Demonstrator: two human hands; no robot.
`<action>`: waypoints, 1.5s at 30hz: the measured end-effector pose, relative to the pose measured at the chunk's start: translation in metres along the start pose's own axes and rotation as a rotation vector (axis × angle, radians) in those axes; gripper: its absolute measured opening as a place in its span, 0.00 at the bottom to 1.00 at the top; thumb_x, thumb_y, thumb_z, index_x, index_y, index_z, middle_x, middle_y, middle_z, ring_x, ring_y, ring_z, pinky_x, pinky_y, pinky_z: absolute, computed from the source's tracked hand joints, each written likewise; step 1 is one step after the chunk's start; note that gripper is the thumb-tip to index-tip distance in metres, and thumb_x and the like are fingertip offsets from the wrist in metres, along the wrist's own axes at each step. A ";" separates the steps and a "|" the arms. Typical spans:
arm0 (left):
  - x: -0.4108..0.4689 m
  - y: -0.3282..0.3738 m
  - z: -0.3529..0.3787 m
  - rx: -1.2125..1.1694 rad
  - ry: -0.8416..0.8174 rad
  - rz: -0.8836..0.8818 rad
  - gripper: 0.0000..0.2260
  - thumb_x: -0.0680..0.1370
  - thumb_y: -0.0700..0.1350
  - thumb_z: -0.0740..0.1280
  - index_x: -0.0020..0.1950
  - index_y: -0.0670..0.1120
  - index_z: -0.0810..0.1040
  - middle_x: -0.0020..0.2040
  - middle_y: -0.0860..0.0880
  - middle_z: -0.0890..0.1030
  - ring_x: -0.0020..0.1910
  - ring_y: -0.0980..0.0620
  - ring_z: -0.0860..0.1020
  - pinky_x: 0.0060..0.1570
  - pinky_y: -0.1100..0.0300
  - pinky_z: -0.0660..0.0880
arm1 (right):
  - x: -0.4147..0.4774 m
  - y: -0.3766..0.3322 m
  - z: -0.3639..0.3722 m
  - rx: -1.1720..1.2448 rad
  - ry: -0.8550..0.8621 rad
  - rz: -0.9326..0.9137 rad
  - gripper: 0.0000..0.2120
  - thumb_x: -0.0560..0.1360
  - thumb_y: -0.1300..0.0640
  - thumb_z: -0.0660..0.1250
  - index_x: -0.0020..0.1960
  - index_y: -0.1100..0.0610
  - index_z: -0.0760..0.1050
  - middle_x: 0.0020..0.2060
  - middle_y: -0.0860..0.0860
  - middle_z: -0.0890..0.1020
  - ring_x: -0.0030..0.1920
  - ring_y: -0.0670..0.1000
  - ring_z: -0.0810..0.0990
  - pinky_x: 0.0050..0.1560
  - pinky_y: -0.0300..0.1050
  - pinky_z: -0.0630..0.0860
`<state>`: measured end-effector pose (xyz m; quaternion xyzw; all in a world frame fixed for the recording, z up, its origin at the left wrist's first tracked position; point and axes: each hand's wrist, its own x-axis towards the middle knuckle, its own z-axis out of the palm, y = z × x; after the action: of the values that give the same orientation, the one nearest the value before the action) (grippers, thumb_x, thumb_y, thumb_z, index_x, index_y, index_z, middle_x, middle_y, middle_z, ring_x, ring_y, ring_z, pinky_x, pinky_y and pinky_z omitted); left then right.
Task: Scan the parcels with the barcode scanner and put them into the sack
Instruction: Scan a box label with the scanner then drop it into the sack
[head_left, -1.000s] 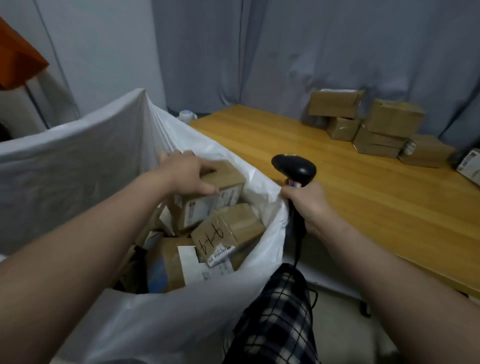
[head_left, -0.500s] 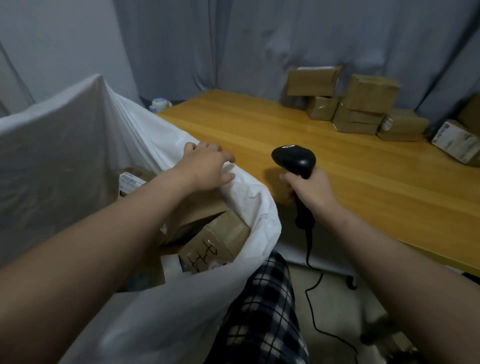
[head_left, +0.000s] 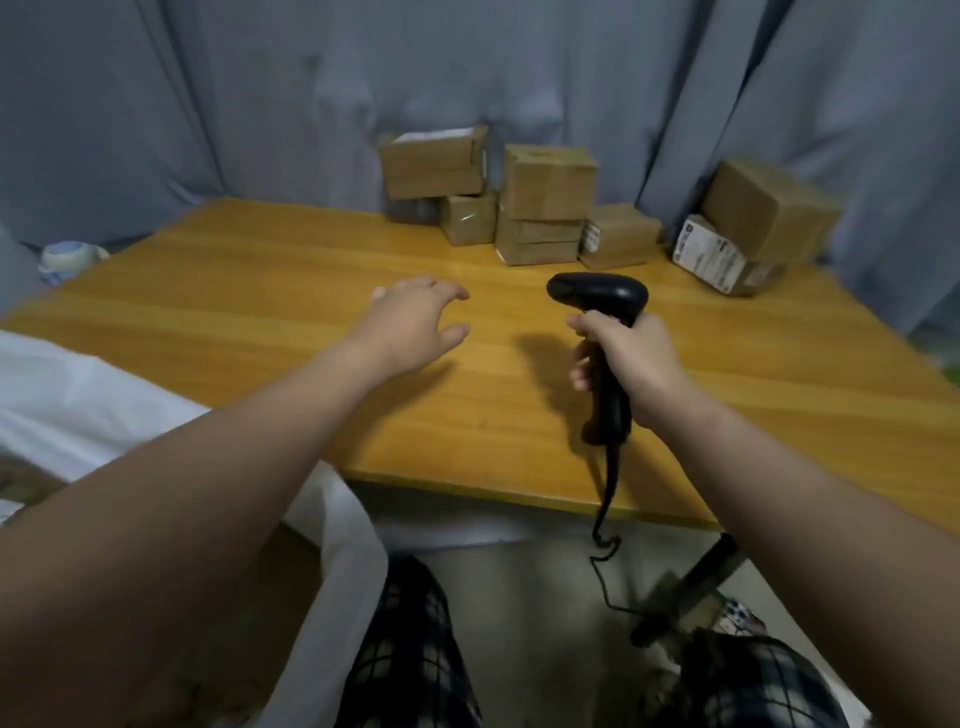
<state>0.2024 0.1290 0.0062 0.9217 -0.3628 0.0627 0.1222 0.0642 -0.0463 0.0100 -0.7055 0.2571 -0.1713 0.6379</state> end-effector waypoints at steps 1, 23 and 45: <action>0.011 0.001 0.003 -0.031 0.006 -0.004 0.21 0.79 0.54 0.63 0.71 0.52 0.69 0.66 0.46 0.73 0.67 0.44 0.69 0.62 0.50 0.65 | 0.008 -0.002 -0.005 0.022 -0.005 0.018 0.08 0.75 0.56 0.70 0.47 0.62 0.77 0.35 0.57 0.79 0.30 0.54 0.78 0.35 0.47 0.78; 0.339 0.043 0.002 0.124 -0.130 -0.030 0.42 0.72 0.74 0.54 0.79 0.55 0.46 0.79 0.43 0.47 0.78 0.40 0.44 0.75 0.43 0.46 | 0.199 -0.025 -0.074 0.041 0.156 -0.068 0.07 0.74 0.57 0.70 0.45 0.61 0.78 0.34 0.56 0.79 0.31 0.54 0.77 0.33 0.47 0.75; 0.053 0.043 0.016 0.034 0.146 0.171 0.49 0.61 0.62 0.77 0.74 0.44 0.60 0.64 0.44 0.66 0.61 0.45 0.66 0.64 0.52 0.64 | 0.043 -0.013 -0.051 0.361 0.057 0.109 0.07 0.75 0.57 0.69 0.46 0.61 0.76 0.32 0.54 0.76 0.28 0.50 0.75 0.28 0.40 0.75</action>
<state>0.2117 0.0594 0.0089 0.8822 -0.4293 0.1462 0.1267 0.0721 -0.1118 0.0257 -0.5596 0.2780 -0.1998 0.7548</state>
